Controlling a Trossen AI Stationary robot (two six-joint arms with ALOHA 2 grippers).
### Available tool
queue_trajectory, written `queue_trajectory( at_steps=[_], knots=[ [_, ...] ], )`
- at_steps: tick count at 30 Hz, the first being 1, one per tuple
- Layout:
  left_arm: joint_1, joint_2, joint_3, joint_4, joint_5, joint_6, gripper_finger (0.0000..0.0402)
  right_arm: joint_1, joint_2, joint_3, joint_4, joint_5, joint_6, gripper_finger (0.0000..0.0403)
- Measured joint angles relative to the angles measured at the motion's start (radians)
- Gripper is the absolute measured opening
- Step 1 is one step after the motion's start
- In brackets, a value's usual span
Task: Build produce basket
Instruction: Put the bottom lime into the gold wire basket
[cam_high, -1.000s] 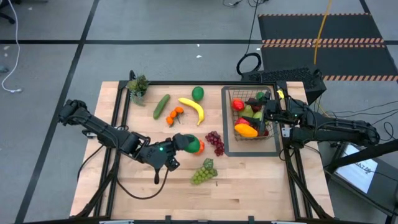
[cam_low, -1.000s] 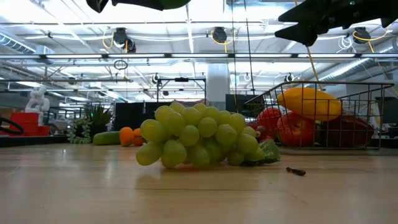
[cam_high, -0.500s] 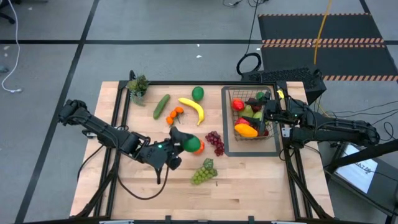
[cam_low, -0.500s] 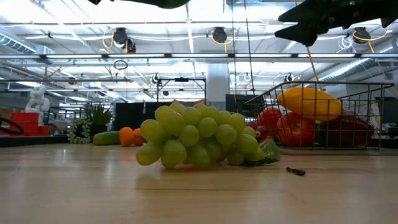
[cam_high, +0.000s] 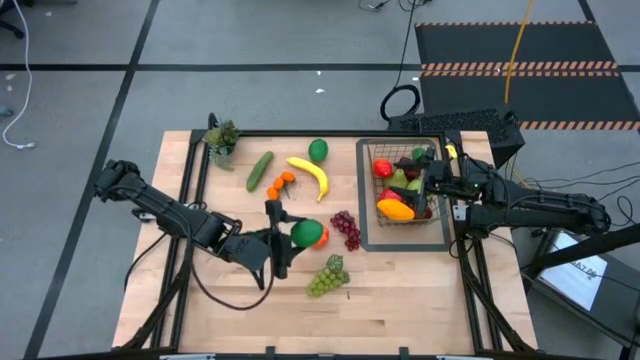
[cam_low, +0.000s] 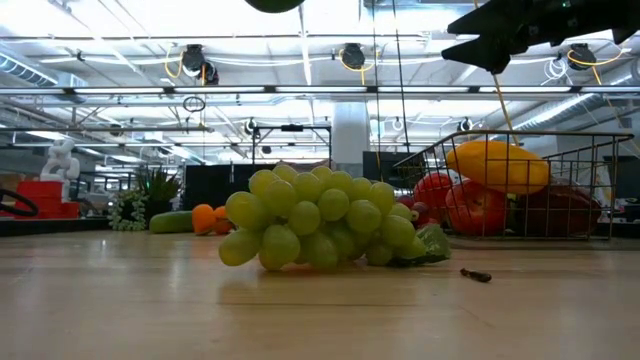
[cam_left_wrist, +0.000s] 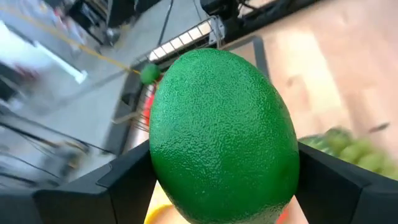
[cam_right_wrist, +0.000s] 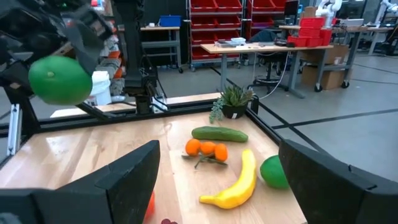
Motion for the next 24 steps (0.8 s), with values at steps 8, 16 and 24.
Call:
queue_trajectory(
  at_steps=[8, 16, 24],
  knots=[
    [0.000, 0.000, 0.000, 0.000, 0.026, -0.353, 0.0319, 0.000, 0.000, 0.000, 0.016, -0.003, 0.014, 0.0322],
    [0.000, 0.000, 0.000, 0.000, 0.027, -0.608, 0.0319, 0.028, 0.000, 0.000, 0.035, -0.004, 0.003, 0.0322],
    [0.000, 0.000, 0.000, 0.000, 0.018, -0.906, 0.0319, 0.054, 0.000, 0.000, 0.054, -0.004, -0.022, 0.0322]
  ],
)
